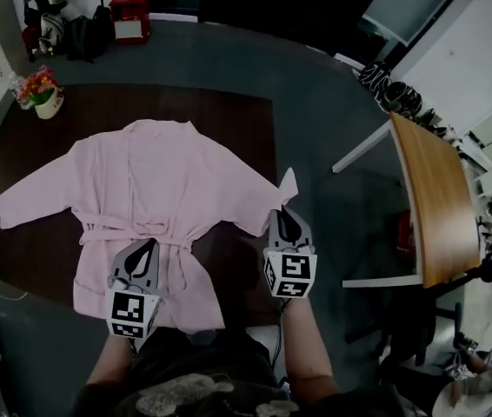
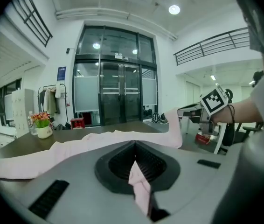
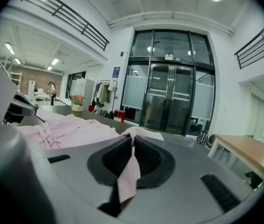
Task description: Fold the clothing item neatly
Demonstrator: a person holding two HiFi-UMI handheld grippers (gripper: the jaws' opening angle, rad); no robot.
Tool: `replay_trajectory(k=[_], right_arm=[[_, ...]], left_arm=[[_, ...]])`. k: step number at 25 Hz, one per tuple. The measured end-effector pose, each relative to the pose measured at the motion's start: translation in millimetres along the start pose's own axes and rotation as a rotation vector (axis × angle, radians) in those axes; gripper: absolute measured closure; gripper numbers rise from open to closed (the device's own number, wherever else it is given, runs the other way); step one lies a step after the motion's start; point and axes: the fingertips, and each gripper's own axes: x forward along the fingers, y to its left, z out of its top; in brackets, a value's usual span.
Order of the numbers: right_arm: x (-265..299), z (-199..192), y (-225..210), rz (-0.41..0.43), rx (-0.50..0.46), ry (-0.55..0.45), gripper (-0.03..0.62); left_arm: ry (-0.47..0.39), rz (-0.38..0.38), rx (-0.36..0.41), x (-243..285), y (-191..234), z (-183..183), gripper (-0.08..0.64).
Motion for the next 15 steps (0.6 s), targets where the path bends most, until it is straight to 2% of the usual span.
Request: replay_trajectory(k=[3, 6, 11, 15], right_arm=[[8, 5, 33, -0.02, 0.038, 0.019, 0.581], [11, -2, 57, -0.011, 0.086, 0.054, 0.581], [2, -19, 70, 0.014, 0.18, 0.096, 0.581], [-4, -18, 74, 0.059, 0.202, 0.081, 0.581]], left_arm=[[-0.009, -0.034, -0.038, -6, 27, -7, 0.551], [0.008, -0.035, -0.053, -12, 44, -16, 0.551], [0.049, -0.005, -0.082, -18, 48, -32, 0.551], [0.044, 0.033, -0.095, -28, 39, -24, 0.551]])
